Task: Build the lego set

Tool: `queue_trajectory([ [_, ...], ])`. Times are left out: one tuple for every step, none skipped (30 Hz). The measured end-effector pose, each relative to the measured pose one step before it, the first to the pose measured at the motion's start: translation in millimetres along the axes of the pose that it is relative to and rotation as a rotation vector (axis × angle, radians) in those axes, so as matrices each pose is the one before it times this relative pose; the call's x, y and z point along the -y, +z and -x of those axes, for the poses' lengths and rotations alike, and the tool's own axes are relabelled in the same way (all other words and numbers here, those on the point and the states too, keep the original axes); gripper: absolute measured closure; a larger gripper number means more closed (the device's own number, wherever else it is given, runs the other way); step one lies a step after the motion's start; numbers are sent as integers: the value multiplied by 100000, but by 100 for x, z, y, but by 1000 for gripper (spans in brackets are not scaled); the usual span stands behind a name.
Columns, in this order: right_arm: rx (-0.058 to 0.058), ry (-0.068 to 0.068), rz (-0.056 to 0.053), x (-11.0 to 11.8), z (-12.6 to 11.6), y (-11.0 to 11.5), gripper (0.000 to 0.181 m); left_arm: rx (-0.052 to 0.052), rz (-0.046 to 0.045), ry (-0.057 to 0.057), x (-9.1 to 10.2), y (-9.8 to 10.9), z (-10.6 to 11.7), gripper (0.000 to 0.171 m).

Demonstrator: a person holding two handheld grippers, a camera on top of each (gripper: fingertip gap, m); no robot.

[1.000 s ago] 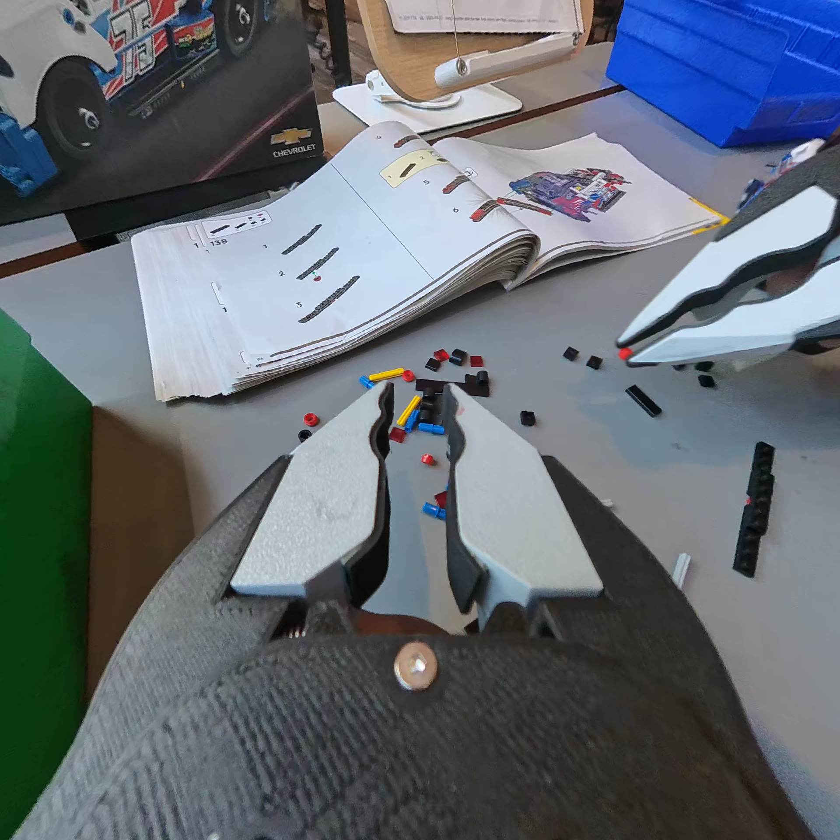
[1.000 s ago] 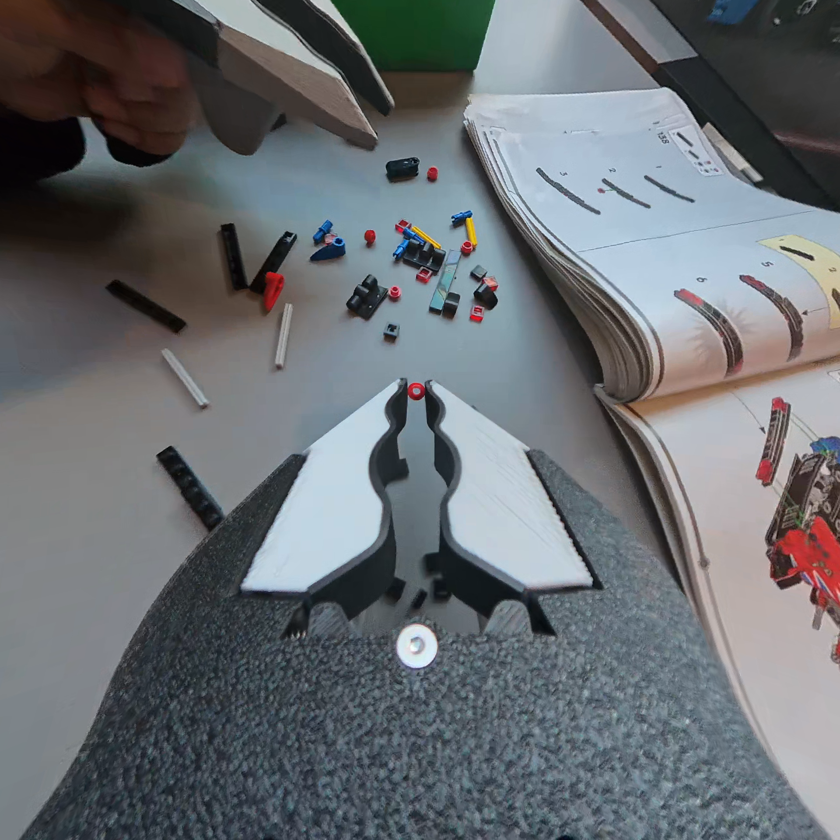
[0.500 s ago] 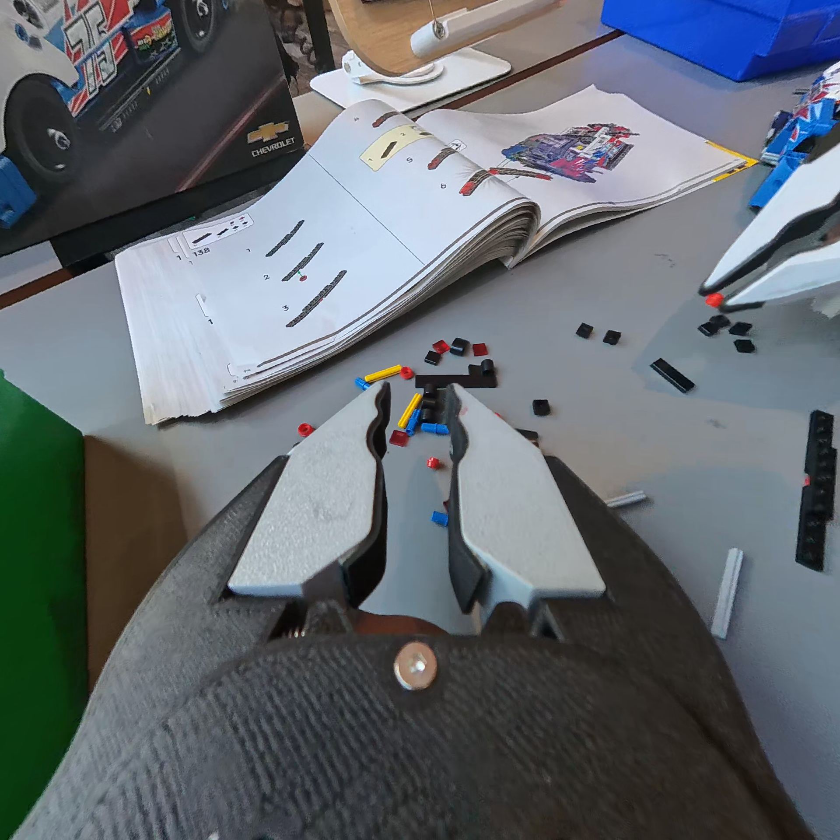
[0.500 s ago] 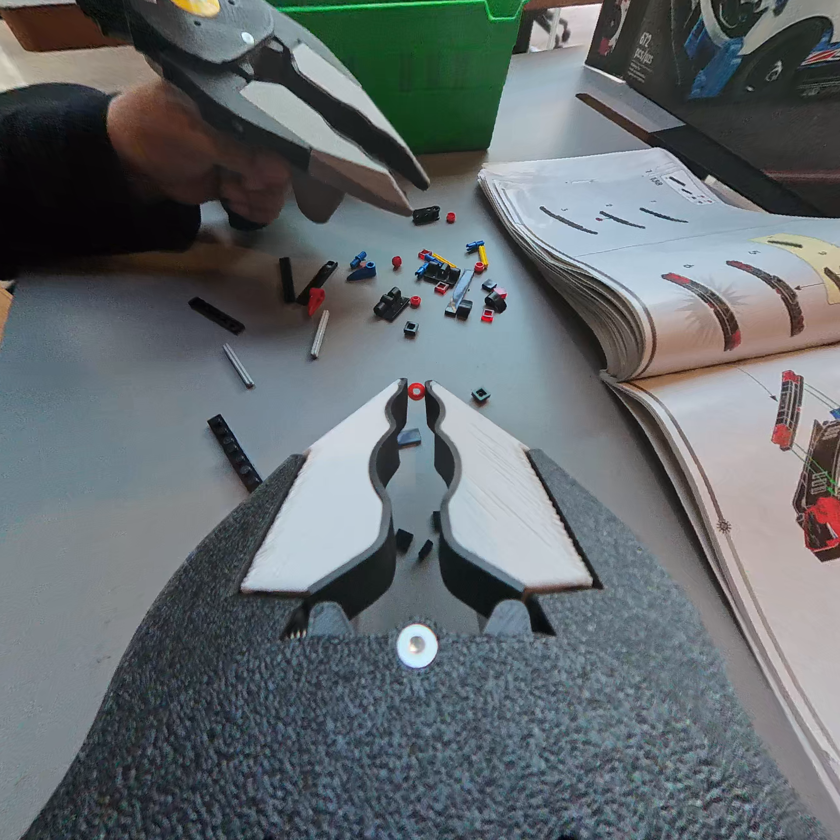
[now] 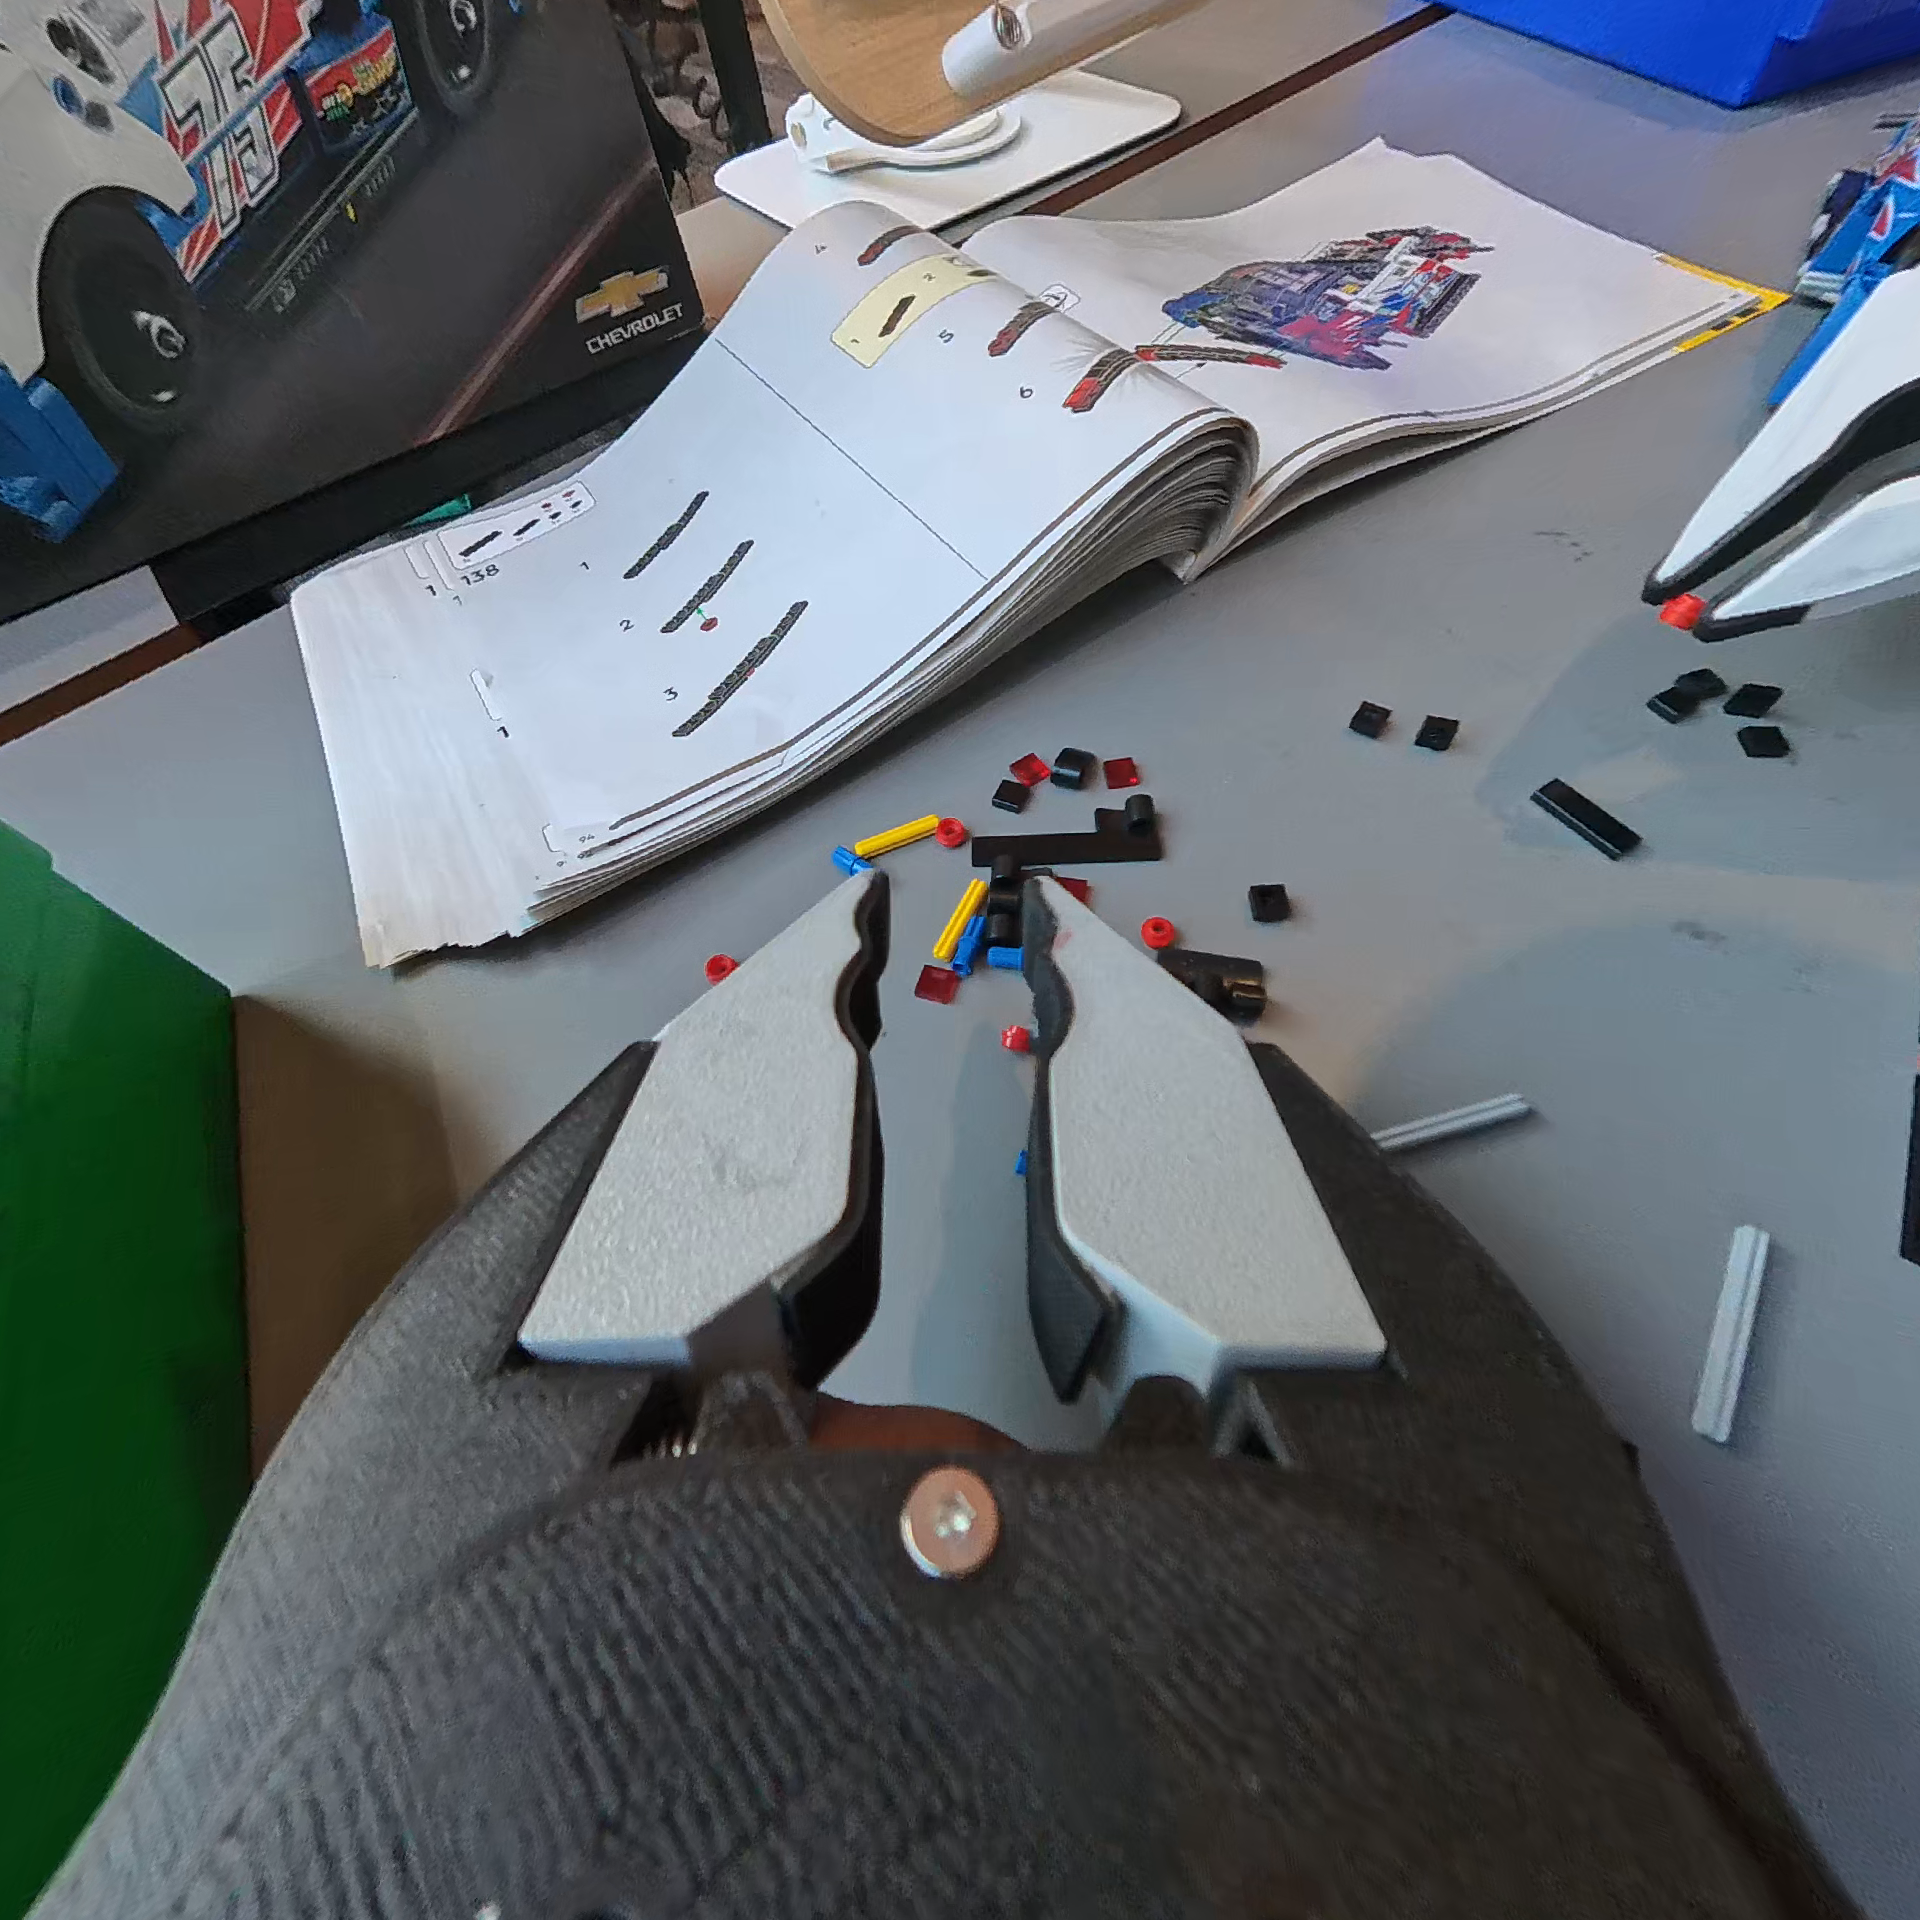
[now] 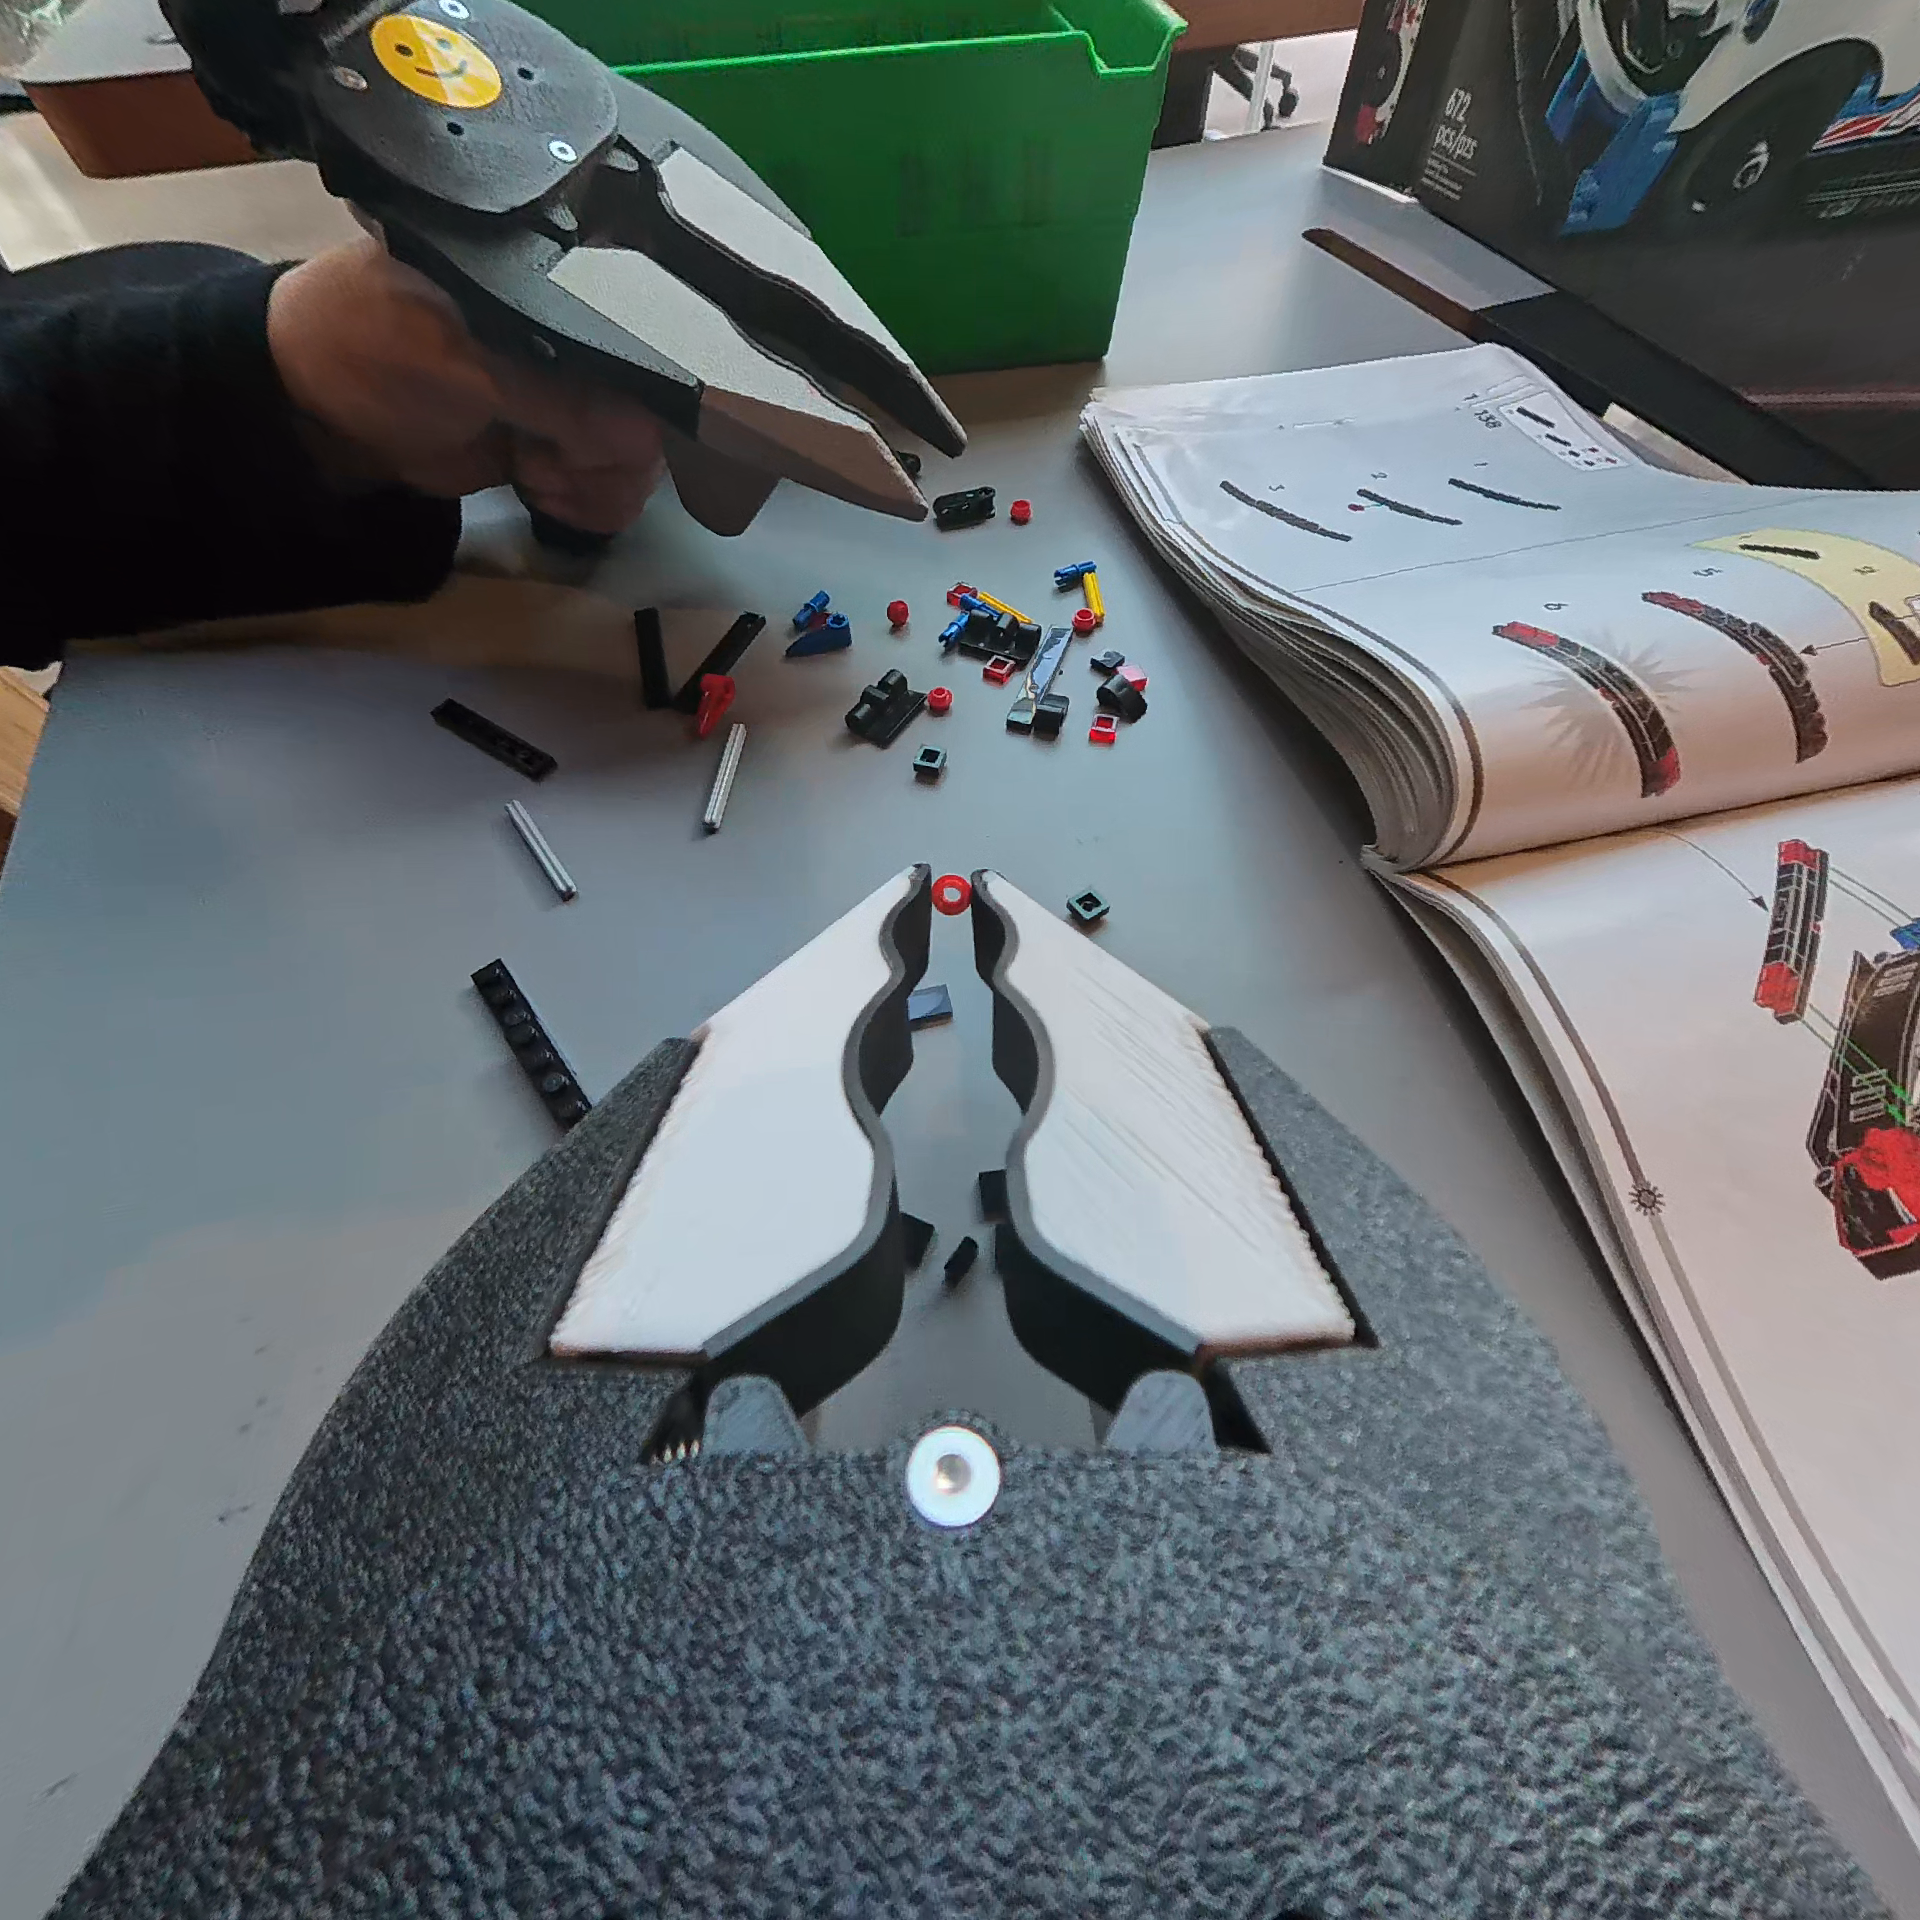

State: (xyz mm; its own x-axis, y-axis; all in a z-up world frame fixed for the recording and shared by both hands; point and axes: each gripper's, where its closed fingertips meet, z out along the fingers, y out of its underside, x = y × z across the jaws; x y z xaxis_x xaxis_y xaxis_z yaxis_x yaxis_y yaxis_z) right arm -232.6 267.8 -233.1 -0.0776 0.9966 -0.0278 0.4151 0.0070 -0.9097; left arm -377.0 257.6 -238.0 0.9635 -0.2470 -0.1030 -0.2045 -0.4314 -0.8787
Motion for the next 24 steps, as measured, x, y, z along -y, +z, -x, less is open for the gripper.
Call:
queue_trajectory([
  [-345,-554,189,-39,-57,-16,175,-244,177,210,-26,16,-77,149],
  [-58,-317,276,-57,-31,-11,175,-895,-26,327,13,0,-194,148],
  [654,26,348,-46,51,3,175,-2423,-71,352,46,-24,-446,148],
  [949,161,259,-42,103,-9,175,-5083,80,454,28,-54,-896,148],
  [1027,-58,-35,6,144,-43,175,-8959,1380,861,-152,-42,-1559,148],
  [1837,-436,-29,25,313,-67,175,-9410,3344,1788,-340,-44,-1725,146],
  [2579,-822,576,-32,498,-87,175,-5234,1537,2647,15,-54,-1261,142],
  [1750,-1457,1363,-118,446,-128,175,-4439,-580,3544,307,-125,-1350,141],
  [115,-2403,1563,-115,274,-216,175,-5812,-974,2744,446,-114,-1608,143],
  [-30,-3123,1492,-109,332,-326,175,-6455,-861,693,496,39,-1658,144],
  [445,-3003,1566,-122,448,-406,175,-6191,-172,-1135,411,239,-1492,144],
  [250,-2435,1457,-155,452,-425,175,-4596,1122,-1273,201,413,-1134,142],
  [371,-1601,1129,-173,482,-420,175,-3003,2284,-140,11,510,-832,140],
  [1043,-650,839,-196,576,-344,175,-1391,2565,956,-27,557,-608,139],
  [1262,-210,614,-229,582,-267,175,-417,2041,1656,30,570,-489,138],
  [1071,-378,438,-271,543,-163,175,-956,1620,1641,70,559,-589,139],
  [1226,-485,567,-323,514,-65,175,-2177,1760,1311,25,551,-748,139],
  [1102,-438,763,-359,439,33,175,-2005,1947,809,-35,524,-652,139],
  [864,-437,845,-327,360,102,175,-869,2012,670,-98,499,-400,139],
  [1271,-848,680,-227,392,160,175,403,2181,592,-187,492,-107,140],
  [1094,-1409,409,-133,334,191,175,889,2532,533,-312,462,53,140],
  [354,-1511,580,-100,181,209,175,348,2303,261,-329,423,26,140],
  [86,-1384,783,-119,66,231,175,-388,1605,-161,-234,347,-53,140],
  [21,-1217,652,-102,-7,210,175,-678,945,-22,-126,260,-100,140],
])
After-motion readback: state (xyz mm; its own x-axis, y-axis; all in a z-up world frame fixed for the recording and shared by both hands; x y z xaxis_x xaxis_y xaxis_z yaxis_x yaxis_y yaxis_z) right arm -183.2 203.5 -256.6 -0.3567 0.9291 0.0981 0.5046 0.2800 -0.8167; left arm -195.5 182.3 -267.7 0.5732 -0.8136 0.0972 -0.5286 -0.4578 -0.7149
